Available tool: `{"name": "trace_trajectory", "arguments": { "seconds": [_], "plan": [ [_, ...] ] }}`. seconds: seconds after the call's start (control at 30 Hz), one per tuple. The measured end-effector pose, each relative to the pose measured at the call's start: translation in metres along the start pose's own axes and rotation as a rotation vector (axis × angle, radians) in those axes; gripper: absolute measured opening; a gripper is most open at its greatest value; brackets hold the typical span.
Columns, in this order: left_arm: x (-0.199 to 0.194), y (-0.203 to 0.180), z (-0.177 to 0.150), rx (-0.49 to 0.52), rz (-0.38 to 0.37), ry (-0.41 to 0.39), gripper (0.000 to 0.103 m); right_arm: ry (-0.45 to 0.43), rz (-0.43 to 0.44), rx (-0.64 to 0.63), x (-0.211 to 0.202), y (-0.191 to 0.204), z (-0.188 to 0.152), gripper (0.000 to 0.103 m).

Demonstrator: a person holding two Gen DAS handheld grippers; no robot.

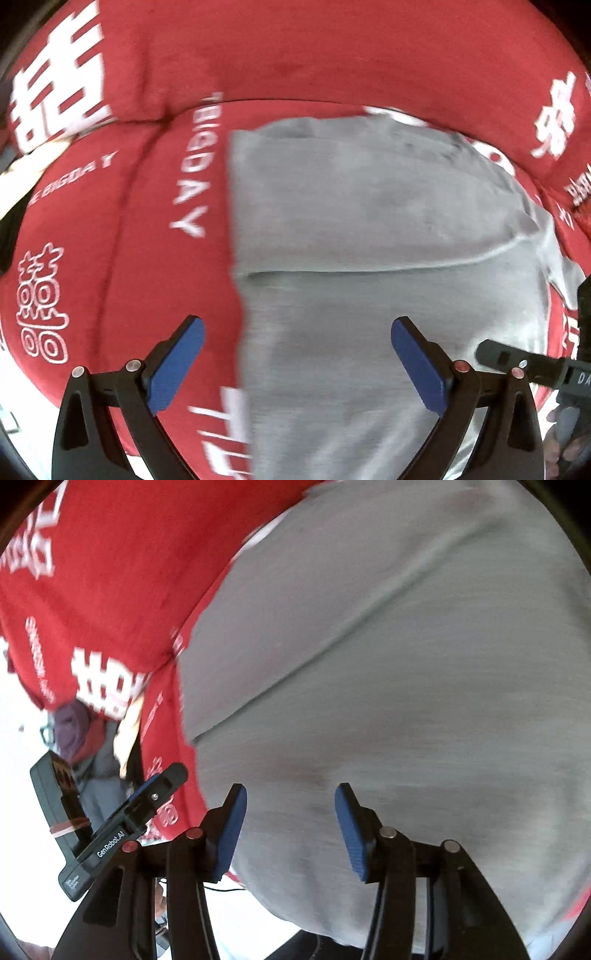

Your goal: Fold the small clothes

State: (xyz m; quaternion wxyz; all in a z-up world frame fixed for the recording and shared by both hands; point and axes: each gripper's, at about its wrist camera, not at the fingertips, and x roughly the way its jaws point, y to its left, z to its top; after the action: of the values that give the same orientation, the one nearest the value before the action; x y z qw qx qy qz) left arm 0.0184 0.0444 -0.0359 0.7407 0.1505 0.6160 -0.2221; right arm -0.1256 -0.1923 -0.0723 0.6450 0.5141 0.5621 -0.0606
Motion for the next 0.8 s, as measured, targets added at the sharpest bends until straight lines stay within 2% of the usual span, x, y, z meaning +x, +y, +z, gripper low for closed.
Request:
{"name": "trace_trajectory", "arguments": {
  "seconds": [0.27,0.63,0.8],
  "plan": [
    [0.001,-0.083,0.005,0.074,-0.043,0.026,0.101,-0.123,-0.049,0.136,-0.078,-0.074,0.004,0.054],
    [0.017,-0.164,0.026,0.128,-0.077,0.040,0.101,-0.222,-0.064,0.290,-0.140,-0.161,0.013,0.054],
    [0.026,-0.201,0.030,0.175,-0.099,0.053,0.101,-0.368,-0.034,0.446,-0.180,-0.221,0.017,0.054]
  ]
}}
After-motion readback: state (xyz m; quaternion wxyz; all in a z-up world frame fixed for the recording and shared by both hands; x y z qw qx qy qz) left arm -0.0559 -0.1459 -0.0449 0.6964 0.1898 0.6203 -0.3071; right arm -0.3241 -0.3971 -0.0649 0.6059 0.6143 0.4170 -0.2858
